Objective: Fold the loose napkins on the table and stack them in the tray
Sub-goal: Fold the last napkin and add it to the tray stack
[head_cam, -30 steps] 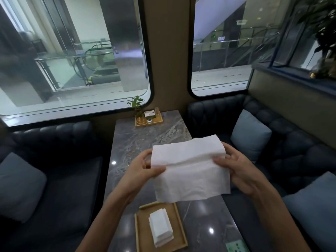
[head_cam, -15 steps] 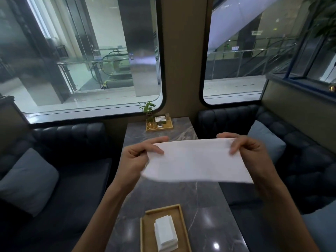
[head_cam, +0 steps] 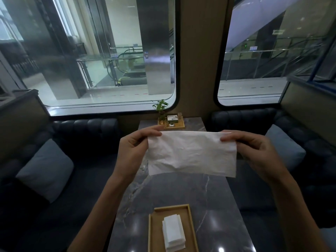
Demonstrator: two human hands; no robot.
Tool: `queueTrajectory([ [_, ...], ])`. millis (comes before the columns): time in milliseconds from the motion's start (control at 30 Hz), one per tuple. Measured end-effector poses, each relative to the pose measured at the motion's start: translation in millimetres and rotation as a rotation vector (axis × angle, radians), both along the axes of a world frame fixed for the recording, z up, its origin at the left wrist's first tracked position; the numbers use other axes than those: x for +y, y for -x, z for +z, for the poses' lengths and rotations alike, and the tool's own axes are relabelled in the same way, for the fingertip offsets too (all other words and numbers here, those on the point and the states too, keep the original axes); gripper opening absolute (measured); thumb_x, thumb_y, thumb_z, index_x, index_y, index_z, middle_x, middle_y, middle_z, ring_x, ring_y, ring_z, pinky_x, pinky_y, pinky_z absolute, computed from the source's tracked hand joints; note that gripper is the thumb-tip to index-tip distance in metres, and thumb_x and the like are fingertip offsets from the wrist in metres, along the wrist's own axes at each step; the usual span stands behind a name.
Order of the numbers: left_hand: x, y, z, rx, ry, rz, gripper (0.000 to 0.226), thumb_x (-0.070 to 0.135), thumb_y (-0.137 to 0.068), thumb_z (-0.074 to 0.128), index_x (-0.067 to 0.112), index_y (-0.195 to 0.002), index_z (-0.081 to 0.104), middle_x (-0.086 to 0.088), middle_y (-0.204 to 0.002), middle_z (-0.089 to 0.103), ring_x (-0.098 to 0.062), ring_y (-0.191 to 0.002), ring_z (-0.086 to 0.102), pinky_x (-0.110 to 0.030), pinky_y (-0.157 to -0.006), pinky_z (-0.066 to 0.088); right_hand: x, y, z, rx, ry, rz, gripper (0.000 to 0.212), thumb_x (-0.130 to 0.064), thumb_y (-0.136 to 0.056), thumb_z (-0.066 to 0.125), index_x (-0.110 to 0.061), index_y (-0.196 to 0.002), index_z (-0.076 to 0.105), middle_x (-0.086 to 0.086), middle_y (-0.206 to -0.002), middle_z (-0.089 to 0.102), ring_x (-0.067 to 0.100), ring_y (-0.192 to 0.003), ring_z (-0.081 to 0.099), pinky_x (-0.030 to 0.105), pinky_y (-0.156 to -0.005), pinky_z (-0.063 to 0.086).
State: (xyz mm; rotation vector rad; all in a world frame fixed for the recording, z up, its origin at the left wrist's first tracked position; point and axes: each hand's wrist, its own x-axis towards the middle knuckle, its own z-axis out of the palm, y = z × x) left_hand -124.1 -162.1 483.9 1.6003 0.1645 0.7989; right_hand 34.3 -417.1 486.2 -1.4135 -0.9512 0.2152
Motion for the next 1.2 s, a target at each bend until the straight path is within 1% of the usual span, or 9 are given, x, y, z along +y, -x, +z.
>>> queueTrajectory([
  [167, 13, 1, -6, 0.130, -0.066, 0.059, 0.032, -0.012, -0.093, 0.050, 0.005, -0.097, 0.077, 0.005, -0.123, 0.071, -0.012, -0.120, 0.064, -0.038, -0.099, 0.055, 18, 11, 2, -0.031, 0.070, -0.134, 0.018, -0.024, -0.088, 0.063, -0.033, -0.092, 0.078, -0.018, -0.104, 0.075, 0.003, -0.103, 0.067, 0.022, -0.081, 0.057],
  [267, 16, -6, -17, 0.316, -0.503, 0.258, 0.045, -0.014, -0.089, 0.048, 0.015, -0.116, 0.070, -0.003, -0.153, 0.044, -0.017, -0.146, 0.035, -0.032, -0.116, 0.030, 30, 15, 3, -0.182, 0.166, -0.160, 0.025, -0.011, -0.088, 0.067, -0.032, -0.098, 0.074, -0.017, -0.101, 0.074, -0.001, -0.099, 0.066, 0.017, -0.080, 0.054],
  [367, -1, -12, -21, 0.306, -0.535, 0.021, 0.040, 0.015, -0.097, 0.058, 0.030, -0.133, 0.055, 0.018, -0.152, 0.035, -0.006, -0.150, 0.018, -0.032, -0.118, 0.021, 39, 17, 12, -0.351, 0.313, -0.067, 0.030, -0.009, -0.092, 0.064, -0.031, -0.110, 0.072, -0.014, -0.111, 0.071, 0.000, -0.106, 0.064, 0.020, -0.089, 0.053],
  [467, -20, -22, -22, 0.450, -0.508, -0.291, 0.040, 0.041, -0.093, 0.061, 0.034, -0.132, 0.056, 0.019, -0.141, 0.052, -0.004, -0.134, 0.046, -0.038, -0.112, 0.041, 48, 21, 26, -0.470, 0.483, 0.055, 0.039, -0.015, -0.093, 0.062, -0.039, -0.124, 0.063, -0.021, -0.114, 0.066, -0.004, -0.111, 0.060, 0.020, -0.091, 0.051],
  [600, -30, -26, -21, 0.387, -0.372, -0.368, 0.022, 0.022, -0.097, 0.059, 0.008, -0.112, 0.069, -0.010, -0.104, 0.072, -0.024, -0.093, 0.069, -0.048, -0.083, 0.056, 52, 20, 38, -0.542, 0.573, 0.052, 0.045, -0.019, -0.094, 0.062, -0.039, -0.134, 0.054, -0.016, -0.106, 0.066, -0.001, -0.106, 0.061, 0.020, -0.091, 0.051],
  [733, -35, -23, -22, 0.318, -0.062, -0.259, 0.018, 0.018, -0.096, 0.061, 0.006, -0.102, 0.073, -0.016, -0.099, 0.074, -0.027, -0.090, 0.071, -0.042, -0.081, 0.058, 49, 11, 30, -0.374, 0.316, -0.195, 0.032, -0.041, -0.093, 0.059, -0.035, -0.124, 0.063, -0.014, -0.108, 0.070, 0.001, -0.104, 0.064, 0.020, -0.085, 0.052],
  [867, -34, -20, -23, 0.260, 0.303, -0.209, 0.029, 0.020, -0.095, 0.061, 0.006, -0.119, 0.068, -0.011, -0.112, 0.075, -0.031, -0.105, 0.071, -0.047, -0.092, 0.058, 49, 10, -11, 0.099, 0.300, -0.134, 0.045, -0.064, -0.083, 0.051, -0.028, -0.097, 0.072, 0.003, -0.097, 0.073, 0.022, -0.092, 0.069, 0.037, -0.081, 0.057],
  [1033, -33, -18, -27, 0.306, 0.328, -0.212, 0.025, 0.027, -0.098, 0.055, 0.013, -0.113, 0.070, -0.004, -0.108, 0.076, -0.023, -0.102, 0.073, -0.039, -0.086, 0.061, 58, 28, -41, 0.232, 0.252, -0.114, 0.014, -0.029, -0.092, 0.062, -0.022, -0.099, 0.073, -0.008, -0.094, 0.077, 0.018, -0.089, 0.073, 0.033, -0.076, 0.060],
  [1200, -30, -14, -28, 0.356, 0.293, -0.201, 0.030, 0.027, -0.101, 0.050, 0.009, -0.119, 0.068, -0.009, -0.112, 0.075, -0.024, -0.102, 0.073, -0.038, -0.086, 0.061, 55, 26, -43, 0.312, 0.170, -0.139, 0.016, -0.021, -0.091, 0.065, -0.013, -0.103, 0.074, 0.006, -0.099, 0.075, 0.025, -0.094, 0.071, 0.041, -0.082, 0.059],
])
